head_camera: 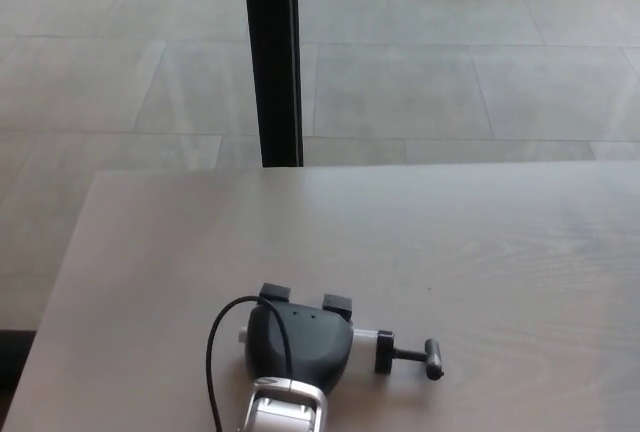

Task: The robot uses its left hand to lift the air pump kept on the middle of the desk and use the right hand to pull out the handle

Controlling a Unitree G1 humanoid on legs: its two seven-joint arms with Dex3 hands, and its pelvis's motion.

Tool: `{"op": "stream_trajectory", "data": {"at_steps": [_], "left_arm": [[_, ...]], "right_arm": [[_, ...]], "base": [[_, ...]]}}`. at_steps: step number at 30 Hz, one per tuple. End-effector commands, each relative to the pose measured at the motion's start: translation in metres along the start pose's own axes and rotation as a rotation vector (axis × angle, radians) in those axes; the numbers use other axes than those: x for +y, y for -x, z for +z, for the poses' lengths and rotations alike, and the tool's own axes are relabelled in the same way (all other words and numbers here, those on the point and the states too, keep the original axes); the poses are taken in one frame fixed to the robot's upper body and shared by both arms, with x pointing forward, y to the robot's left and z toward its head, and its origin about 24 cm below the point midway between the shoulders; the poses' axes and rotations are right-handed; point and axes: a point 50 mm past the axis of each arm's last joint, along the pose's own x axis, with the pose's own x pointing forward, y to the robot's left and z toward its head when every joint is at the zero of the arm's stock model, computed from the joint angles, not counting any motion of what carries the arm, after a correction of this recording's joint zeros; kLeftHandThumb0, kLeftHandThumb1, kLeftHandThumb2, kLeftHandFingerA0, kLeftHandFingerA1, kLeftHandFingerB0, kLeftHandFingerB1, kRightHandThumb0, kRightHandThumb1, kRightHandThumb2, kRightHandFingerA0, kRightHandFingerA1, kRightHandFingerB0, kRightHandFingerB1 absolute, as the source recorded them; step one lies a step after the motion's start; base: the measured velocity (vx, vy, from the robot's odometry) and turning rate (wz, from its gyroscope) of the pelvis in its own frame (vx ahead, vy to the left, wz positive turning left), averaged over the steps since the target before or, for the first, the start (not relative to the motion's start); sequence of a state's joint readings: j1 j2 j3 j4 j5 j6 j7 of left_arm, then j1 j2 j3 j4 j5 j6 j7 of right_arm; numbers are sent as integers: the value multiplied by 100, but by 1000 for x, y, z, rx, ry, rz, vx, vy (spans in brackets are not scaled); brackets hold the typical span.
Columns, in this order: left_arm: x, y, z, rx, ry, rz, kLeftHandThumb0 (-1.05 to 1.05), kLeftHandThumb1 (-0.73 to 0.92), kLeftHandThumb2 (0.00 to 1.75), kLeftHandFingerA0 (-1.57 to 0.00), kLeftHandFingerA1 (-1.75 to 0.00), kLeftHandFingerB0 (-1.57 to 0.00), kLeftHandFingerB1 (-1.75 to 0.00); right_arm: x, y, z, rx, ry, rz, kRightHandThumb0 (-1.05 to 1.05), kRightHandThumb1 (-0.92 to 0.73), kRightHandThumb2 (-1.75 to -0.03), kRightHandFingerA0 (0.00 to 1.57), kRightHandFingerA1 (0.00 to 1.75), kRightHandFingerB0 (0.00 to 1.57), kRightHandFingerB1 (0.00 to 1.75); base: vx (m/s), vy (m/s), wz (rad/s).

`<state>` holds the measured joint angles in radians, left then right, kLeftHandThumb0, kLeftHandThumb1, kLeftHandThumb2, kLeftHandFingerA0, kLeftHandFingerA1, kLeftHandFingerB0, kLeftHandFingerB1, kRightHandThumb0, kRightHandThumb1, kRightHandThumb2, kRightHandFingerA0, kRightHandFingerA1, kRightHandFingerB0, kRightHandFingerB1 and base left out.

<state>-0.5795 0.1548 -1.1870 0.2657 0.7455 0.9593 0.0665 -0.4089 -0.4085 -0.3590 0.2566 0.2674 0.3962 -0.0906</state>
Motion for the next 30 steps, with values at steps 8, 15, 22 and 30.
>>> {"op": "stream_trajectory", "data": {"at_steps": [8,15,22,30], "left_arm": [[-17,4,-22,-125,171,104,-27,83,71,-81,-164,-74,-81],[30,-13,-29,-143,320,250,-28,87,69,-65,-175,-59,-152],[83,-24,-29,-208,325,395,-18,54,112,-91,-175,-70,-140],[91,-22,-20,-282,388,420,-28,51,117,-120,-142,-94,-125]], "right_arm": [[13,3,2,22,31,54,-40,-71,-61,77,75,52,44],[37,8,0,-6,201,205,-46,-69,-60,73,76,47,43],[69,22,-4,-141,576,458,-43,-50,-55,33,64,27,31],[97,34,-8,-251,742,567,-52,-37,-70,19,63,20,41]], "base": [[0,0,0],[0,0,0],[0,0,0],[0,0,0]]}}
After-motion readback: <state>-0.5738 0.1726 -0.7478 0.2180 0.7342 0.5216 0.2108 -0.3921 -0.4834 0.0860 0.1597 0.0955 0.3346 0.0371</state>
